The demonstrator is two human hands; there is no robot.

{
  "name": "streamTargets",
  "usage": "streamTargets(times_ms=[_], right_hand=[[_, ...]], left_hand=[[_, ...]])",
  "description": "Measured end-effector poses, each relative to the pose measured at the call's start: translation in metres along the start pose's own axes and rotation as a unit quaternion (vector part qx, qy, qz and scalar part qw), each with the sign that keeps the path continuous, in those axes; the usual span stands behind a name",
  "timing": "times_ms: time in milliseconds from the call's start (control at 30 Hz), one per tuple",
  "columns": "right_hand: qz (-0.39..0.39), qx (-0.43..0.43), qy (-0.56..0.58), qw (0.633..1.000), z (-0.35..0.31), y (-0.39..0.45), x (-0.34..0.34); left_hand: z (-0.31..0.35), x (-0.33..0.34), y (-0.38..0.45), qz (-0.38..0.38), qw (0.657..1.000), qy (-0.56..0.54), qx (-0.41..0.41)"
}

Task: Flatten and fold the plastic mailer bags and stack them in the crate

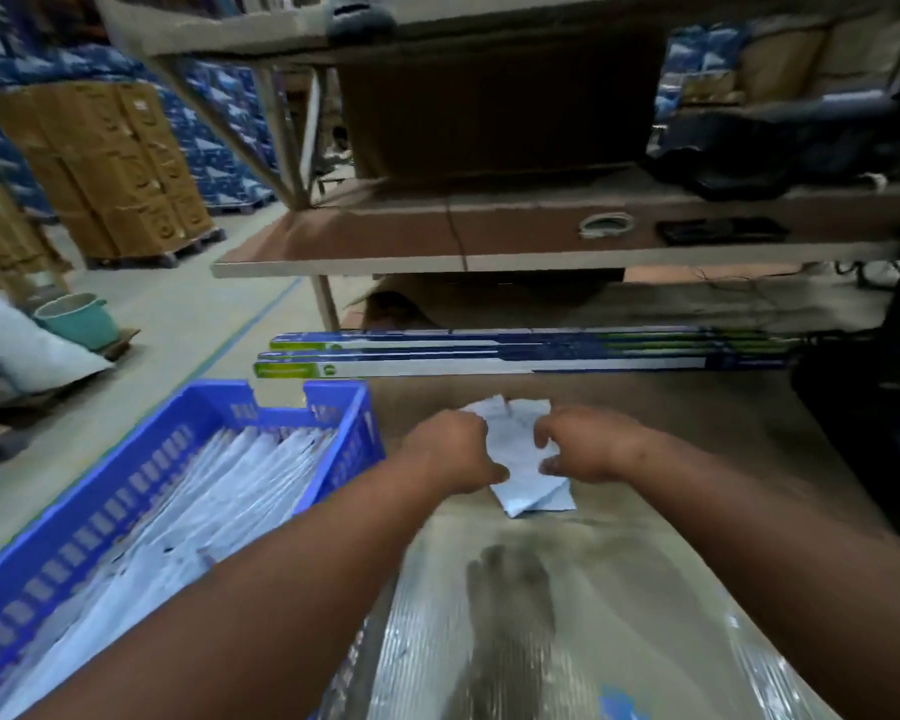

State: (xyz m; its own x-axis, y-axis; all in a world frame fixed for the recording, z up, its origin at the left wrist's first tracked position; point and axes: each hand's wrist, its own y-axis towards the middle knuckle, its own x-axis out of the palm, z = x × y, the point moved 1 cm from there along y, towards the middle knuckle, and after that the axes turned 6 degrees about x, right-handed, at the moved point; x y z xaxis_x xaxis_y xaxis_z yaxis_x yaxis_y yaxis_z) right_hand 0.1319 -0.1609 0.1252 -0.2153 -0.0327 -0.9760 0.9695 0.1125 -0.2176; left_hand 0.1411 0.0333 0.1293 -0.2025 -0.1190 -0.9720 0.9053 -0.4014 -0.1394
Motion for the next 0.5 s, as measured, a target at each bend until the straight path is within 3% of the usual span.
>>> streamTargets(times_ms=[167, 333, 433, 500], right_hand=[[-0.002, 0.112, 0.156, 0.981, 0.041, 0.04, 0.053], [-0.019, 0.179, 0.36, 0.915, 0.04, 0.081, 0.103], [-0.016, 0.205, 0.432, 0.878, 0.035, 0.104, 0.129], [-0.021, 0.21, 0.457, 0.864, 0.026, 0.106, 0.125]], left_hand=[[0.009, 0.053, 0.057, -0.047, 0.976, -0.188, -0.095], [-0.007, 0.111, 0.095, 0.014, 0.881, -0.409, -0.239], [-0.012, 0.12, 0.103, 0.018, 0.807, -0.509, -0.298], [-0.012, 0.123, 0.103, 0.012, 0.781, -0.535, -0.323]])
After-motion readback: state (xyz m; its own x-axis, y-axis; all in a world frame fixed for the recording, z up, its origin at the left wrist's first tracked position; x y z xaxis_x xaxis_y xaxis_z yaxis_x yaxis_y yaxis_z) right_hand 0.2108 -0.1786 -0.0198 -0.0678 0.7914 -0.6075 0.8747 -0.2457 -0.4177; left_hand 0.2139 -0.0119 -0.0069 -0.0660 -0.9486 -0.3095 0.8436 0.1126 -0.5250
